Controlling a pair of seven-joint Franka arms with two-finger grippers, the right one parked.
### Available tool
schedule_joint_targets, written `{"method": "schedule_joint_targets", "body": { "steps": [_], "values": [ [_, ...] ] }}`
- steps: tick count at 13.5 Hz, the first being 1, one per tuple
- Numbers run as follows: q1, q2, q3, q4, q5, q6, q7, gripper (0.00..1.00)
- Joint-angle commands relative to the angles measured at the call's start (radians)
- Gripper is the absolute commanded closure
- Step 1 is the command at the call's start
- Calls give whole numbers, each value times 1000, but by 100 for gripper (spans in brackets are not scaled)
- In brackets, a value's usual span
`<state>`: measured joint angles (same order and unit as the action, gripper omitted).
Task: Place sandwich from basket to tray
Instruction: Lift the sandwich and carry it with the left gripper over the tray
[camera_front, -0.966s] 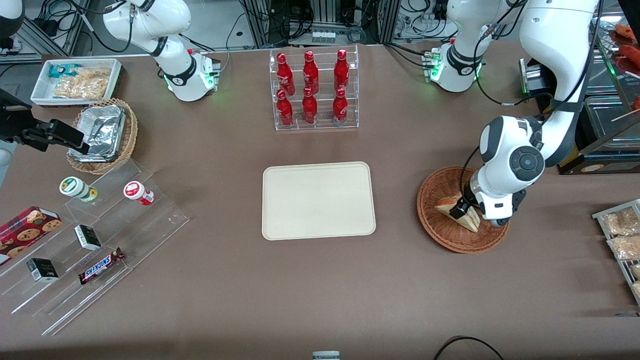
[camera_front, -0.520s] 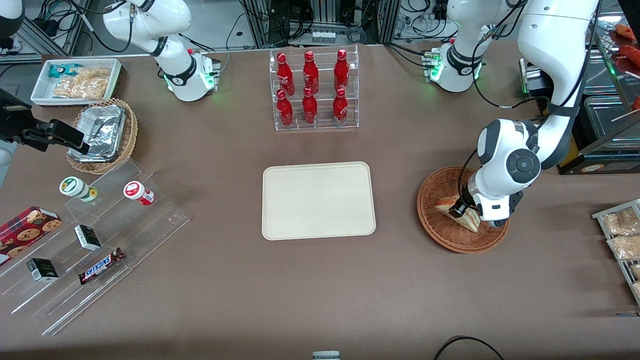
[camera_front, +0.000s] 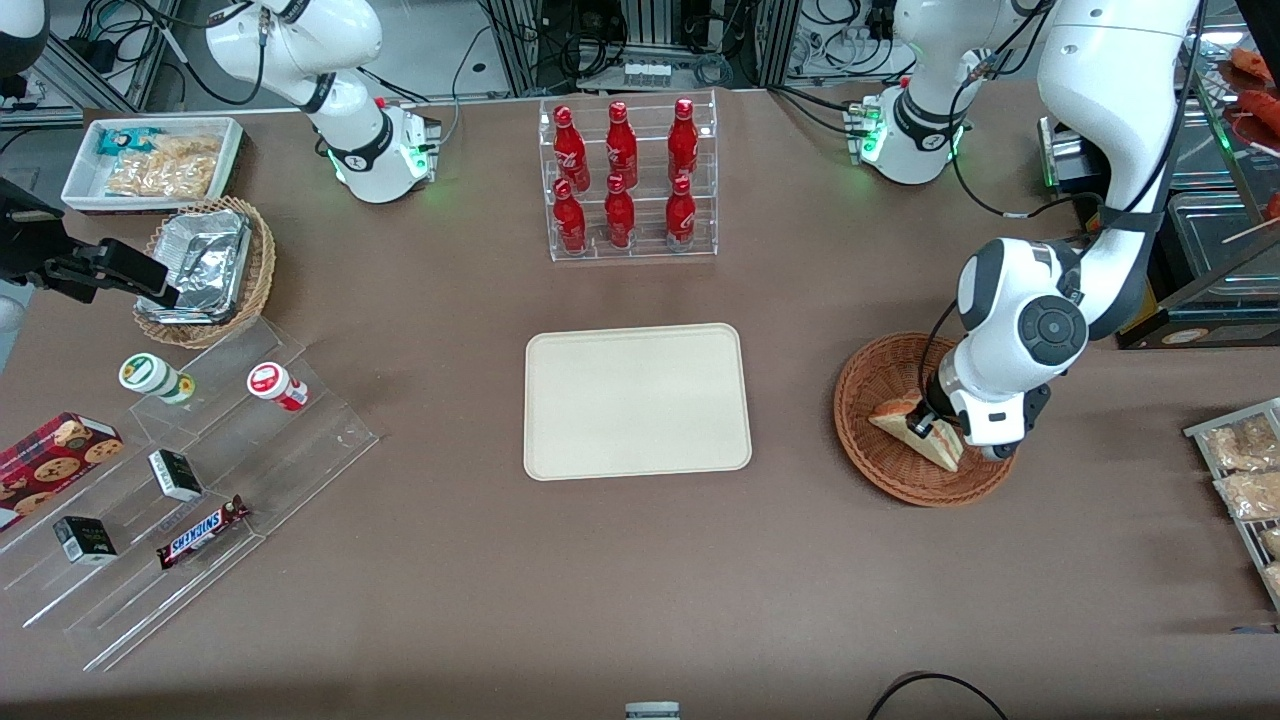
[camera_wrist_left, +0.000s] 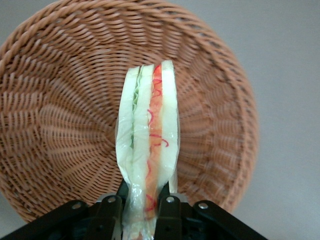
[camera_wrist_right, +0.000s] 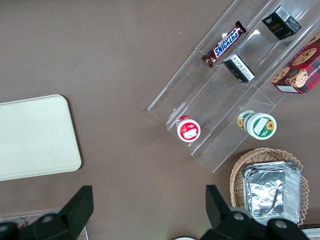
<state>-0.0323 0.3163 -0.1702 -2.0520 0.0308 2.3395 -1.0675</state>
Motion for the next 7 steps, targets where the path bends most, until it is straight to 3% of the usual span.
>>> {"method": "schedule_joint_targets", "body": {
  "steps": [1, 7],
  "values": [
    [-44, -34, 1, 64, 1, -95, -12, 90],
    [-197, -28, 0, 277, 1, -341, 0, 90]
  ]
}}
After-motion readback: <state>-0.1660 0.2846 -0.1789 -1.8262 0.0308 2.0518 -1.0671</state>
